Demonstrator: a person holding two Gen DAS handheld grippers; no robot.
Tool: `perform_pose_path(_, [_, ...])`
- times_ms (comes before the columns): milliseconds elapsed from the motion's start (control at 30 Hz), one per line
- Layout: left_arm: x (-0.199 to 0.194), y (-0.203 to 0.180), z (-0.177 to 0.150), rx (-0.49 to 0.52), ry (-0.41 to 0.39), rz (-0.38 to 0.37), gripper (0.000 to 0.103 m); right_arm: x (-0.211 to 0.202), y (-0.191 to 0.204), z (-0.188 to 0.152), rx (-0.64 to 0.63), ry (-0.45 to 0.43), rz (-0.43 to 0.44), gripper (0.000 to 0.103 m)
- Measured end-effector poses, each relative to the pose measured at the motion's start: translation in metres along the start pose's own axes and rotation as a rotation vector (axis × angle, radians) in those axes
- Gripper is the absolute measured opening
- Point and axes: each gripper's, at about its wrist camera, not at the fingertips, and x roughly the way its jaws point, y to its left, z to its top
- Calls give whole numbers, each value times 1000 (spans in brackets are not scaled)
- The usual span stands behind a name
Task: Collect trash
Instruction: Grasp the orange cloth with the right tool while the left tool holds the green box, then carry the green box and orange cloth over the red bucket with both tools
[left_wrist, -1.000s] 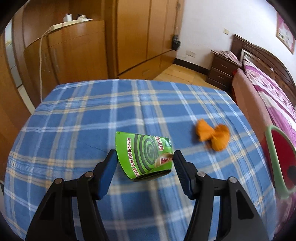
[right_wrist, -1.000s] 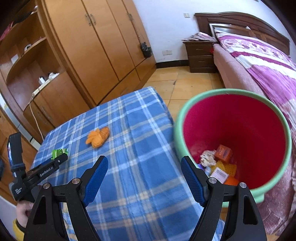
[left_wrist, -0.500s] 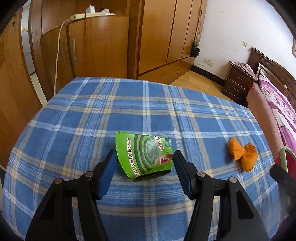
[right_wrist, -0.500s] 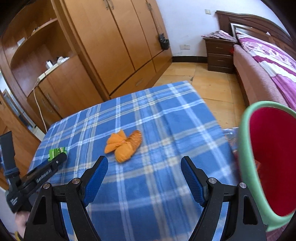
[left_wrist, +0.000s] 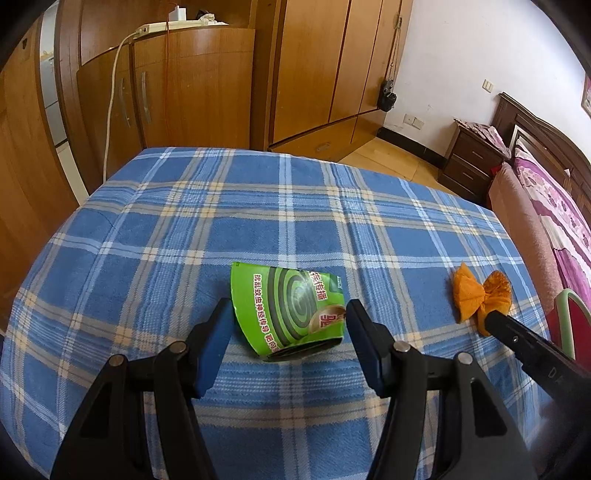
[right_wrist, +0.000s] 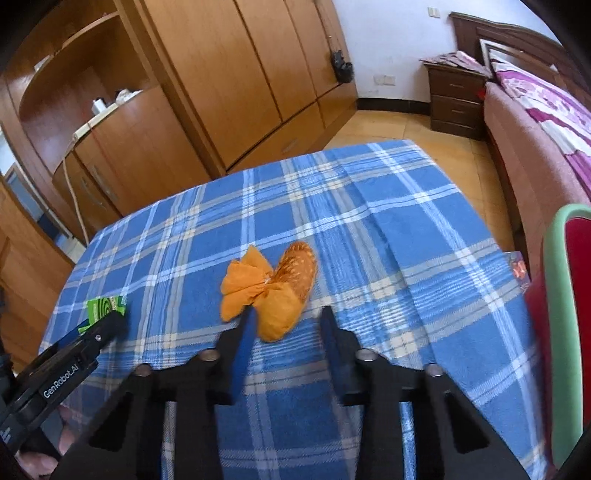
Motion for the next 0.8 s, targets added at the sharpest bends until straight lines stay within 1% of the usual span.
perform_pose_path(33, [0, -1, 0, 2, 2, 2, 62, 2, 0, 0, 0, 9, 19, 21])
perform_pose_path(67, [-1, -2, -1, 3, 2, 1, 62, 2, -1, 0, -1, 12, 32, 18])
perform_pose_path(167, [-5, -4, -1, 9, -4, 2, 62, 0, -1, -1, 0, 15, 54, 14])
perform_pose_path(267, [-13, -4, 0, 7, -15, -4, 62, -7, -2, -3, 4, 13, 66, 13])
perform_pose_path(433, [-29, -8, -4, 0, -24, -30, 62, -33, -11, -10, 38, -4, 116, 13])
perform_pose_path(567, [-43, -16, -6, 11, -34, -49, 62, -59, -15, -15, 35, -45, 126, 13])
perform_pose_path(800, [-73, -32, -11, 33, -60, -100, 62, -111, -25, -28, 33, -135, 117, 13])
